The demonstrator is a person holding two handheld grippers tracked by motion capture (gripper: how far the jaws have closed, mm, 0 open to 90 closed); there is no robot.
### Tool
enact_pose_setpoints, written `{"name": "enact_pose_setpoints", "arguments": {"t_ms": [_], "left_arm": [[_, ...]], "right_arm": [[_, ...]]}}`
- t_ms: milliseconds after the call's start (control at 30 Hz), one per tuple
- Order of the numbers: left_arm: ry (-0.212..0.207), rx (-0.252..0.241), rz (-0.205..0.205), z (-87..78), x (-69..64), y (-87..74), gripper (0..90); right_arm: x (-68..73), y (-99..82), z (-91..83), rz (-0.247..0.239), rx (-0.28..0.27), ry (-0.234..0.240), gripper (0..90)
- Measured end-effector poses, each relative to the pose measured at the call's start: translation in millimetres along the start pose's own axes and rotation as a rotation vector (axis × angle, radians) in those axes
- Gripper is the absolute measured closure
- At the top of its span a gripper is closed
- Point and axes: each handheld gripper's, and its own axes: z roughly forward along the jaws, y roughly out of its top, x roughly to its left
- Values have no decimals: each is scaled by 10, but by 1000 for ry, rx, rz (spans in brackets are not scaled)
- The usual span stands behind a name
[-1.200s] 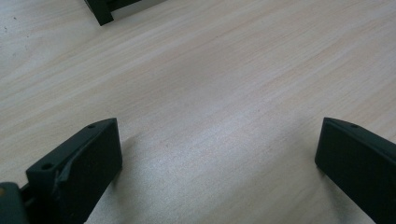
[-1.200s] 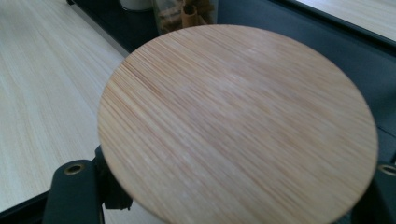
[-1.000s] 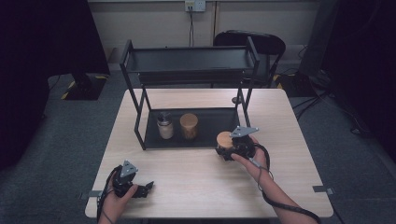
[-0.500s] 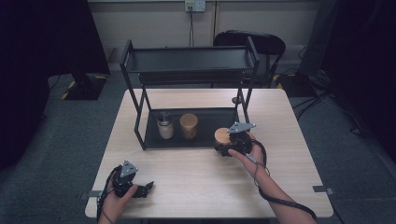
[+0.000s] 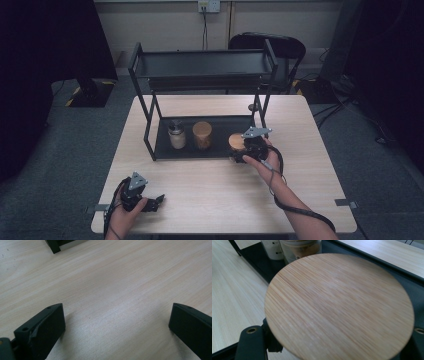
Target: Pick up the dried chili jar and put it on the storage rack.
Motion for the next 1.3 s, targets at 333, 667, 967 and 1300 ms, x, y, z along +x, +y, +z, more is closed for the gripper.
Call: {"name": "enact_pose_setpoints", "arguments": {"t_ms": [333, 667, 967, 1300], "left_arm": [[0, 2, 0, -1, 0, 1, 1], [0, 2, 1, -1, 0, 1, 1], [0, 2, 0, -1, 0, 1, 1], [0, 2, 1, -2, 1, 1, 1]], "right_arm": [[-20, 85, 13, -5, -6, -12, 255], [-35, 130, 45, 1, -8, -16, 255], [-54, 151, 96, 2, -2, -21, 255], [-65, 197, 161, 7, -6, -26, 255]]}}
